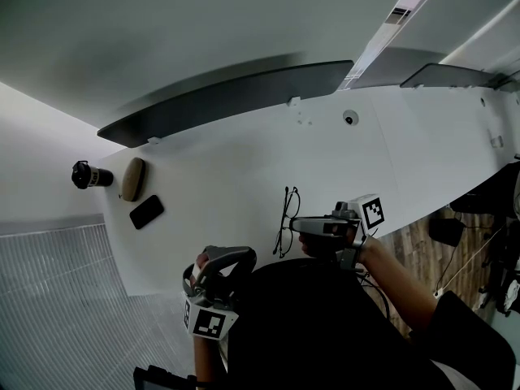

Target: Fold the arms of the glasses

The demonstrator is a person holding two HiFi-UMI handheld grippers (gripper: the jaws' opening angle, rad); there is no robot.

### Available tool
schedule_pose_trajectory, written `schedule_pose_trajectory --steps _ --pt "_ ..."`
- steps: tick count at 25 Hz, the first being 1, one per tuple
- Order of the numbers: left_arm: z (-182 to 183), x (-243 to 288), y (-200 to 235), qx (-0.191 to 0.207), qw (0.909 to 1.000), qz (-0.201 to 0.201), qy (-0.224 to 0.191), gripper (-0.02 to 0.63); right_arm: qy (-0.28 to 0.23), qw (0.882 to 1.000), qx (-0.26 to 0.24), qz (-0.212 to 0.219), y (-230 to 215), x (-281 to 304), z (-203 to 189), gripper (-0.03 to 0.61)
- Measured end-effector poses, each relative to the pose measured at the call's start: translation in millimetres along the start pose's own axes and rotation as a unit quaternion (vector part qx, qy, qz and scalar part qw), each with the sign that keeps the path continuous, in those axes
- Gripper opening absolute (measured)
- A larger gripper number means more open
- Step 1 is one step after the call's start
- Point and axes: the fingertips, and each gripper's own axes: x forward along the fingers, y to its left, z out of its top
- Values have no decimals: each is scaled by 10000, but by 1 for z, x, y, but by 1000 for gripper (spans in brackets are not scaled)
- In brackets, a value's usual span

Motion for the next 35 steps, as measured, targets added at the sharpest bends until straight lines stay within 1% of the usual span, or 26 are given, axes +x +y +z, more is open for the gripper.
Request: schedule_pose_trajectory --steps 2,3,4,6,7,8,9,11,14,17,19,23,31,35 --pt "4 0 9 -405 9988 127 -231 34 -27 10000 -16 21 2 2 0 11" --pt "3 -3 15 -702 9967 220 -349 34 -46 10000 -29 15 2 1 0 11" --pt "0 -8 21 -1059 9927 340 -467 34 -88 9999 -57 27 2 0 1 11" --pt "-10 -18 35 -1748 9802 621 -690 34 -184 9997 -143 63 1 -3 4 11" --pt "-14 -23 41 -1978 9743 744 -778 34 -207 9996 -191 63 -2 -6 5 11" --pt "-19 -27 45 -2108 9704 838 -829 34 -205 9995 -230 49 -6 -10 5 11" --pt "-25 -31 47 -2153 9688 902 -830 34 -190 9995 -249 26 -12 -14 4 11" --pt "-36 -35 47 -2100 9706 950 -696 25 -165 9997 -166 -77 -30 -26 1 11" --pt "-46 -39 39 -2041 9737 886 -490 17 -179 9992 138 -322 -56 -41 -3 11" --pt "-52 -38 34 -2036 9749 819 -385 11 -181 9985 268 -444 -65 -46 -5 11" --pt "-56 -37 31 -2060 9749 781 -331 9 -162 9986 266 -435 -65 -45 -6 11" --pt "-53 -33 30 -2125 9737 722 -405 9 -162 9990 181 -388 -57 -42 -3 11" --pt "-47 -29 29 -1953 9781 628 -347 9 -195 9994 89 -272 -43 -35 1 11" --pt "-39 -24 26 -1791 9812 551 -455 9 -164 9997 93 -171 -37 -30 -2 11"
